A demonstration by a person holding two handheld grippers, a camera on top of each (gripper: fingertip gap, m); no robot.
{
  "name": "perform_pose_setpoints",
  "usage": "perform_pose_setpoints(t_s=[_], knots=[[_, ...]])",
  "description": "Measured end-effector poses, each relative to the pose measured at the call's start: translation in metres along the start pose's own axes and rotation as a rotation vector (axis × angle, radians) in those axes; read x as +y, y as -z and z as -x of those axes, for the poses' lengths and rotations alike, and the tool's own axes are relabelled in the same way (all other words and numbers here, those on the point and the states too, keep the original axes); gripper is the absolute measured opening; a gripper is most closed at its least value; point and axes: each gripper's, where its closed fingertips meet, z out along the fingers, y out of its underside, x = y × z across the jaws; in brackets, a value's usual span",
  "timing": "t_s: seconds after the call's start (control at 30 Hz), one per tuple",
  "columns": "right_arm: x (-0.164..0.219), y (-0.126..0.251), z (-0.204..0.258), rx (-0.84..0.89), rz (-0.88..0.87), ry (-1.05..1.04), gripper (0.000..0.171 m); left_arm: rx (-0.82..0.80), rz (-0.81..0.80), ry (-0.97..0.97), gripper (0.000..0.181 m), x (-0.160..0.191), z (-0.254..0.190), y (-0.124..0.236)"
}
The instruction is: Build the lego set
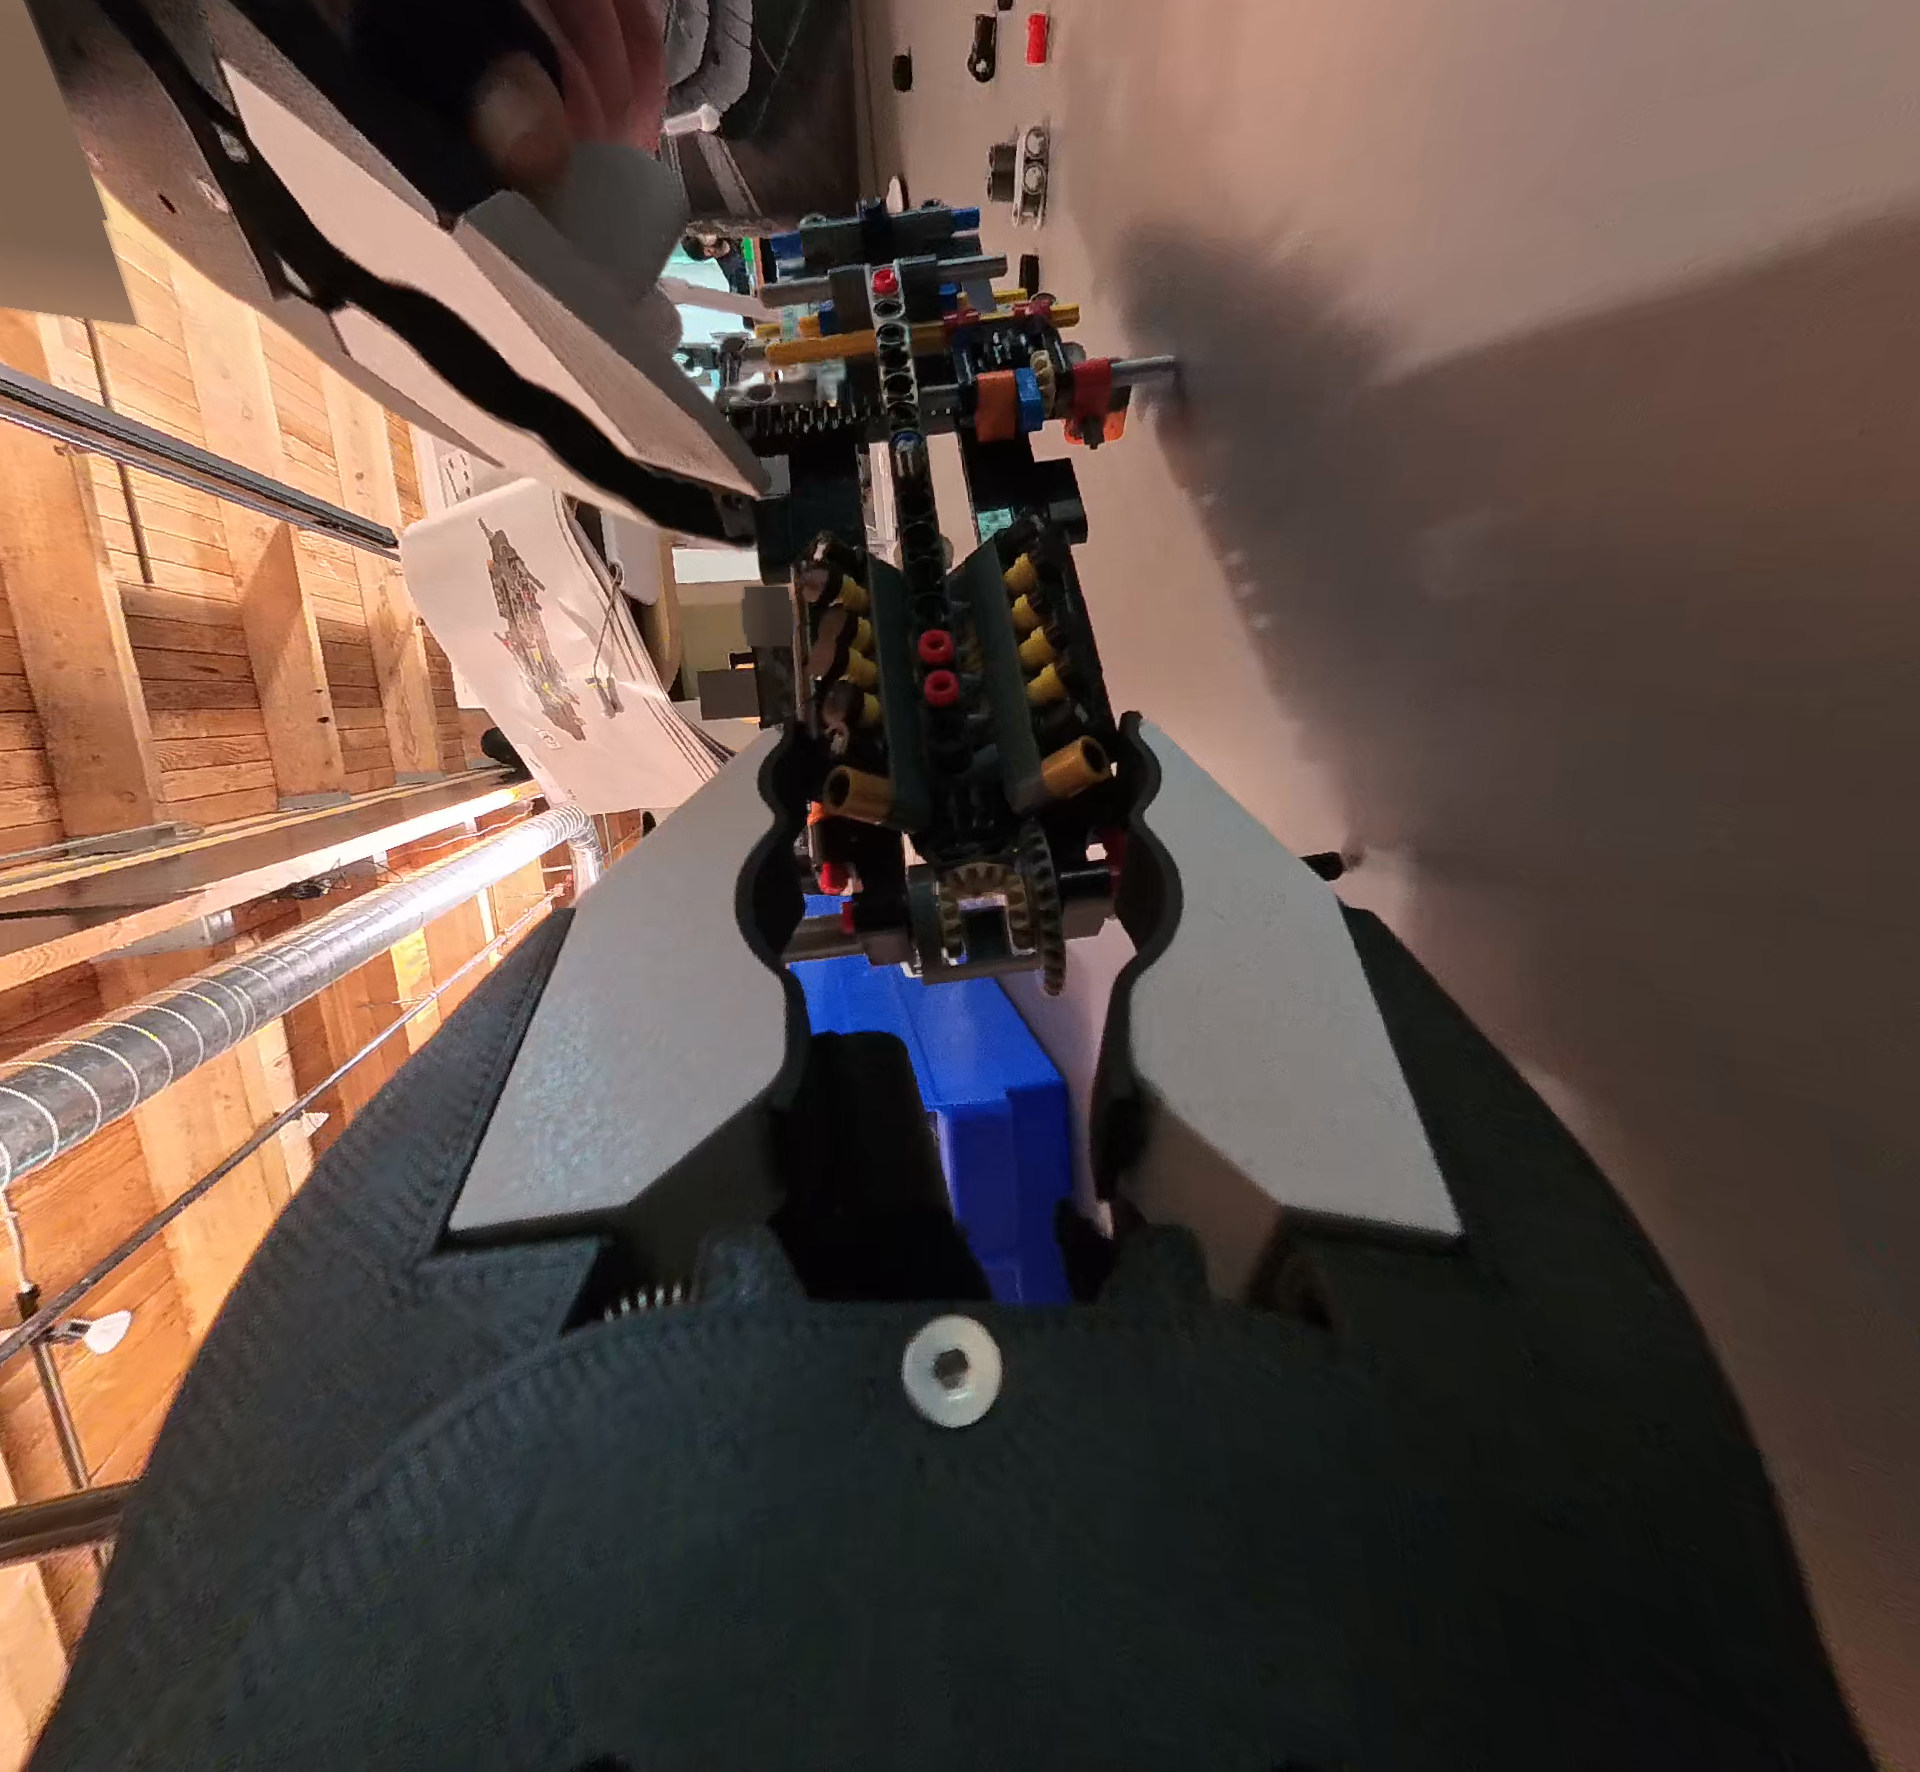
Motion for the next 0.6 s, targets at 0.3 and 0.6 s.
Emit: perform_pose_setpoints(t_s=[0.3,0.6], knots=[[-0.0015,-0.0004,0.0003,-0.017,-0.077,-0.032,0.012,-0.009,-0.004,0.020,0.058,0.0014,-0.0013,-0.0006],[-0.0020,0.0003,-0.0009,0.031,-0.105,-0.057,0.010,-0.007,-0.001,0.034,0.058,-0.0002,-0.0011,-0.0011]])
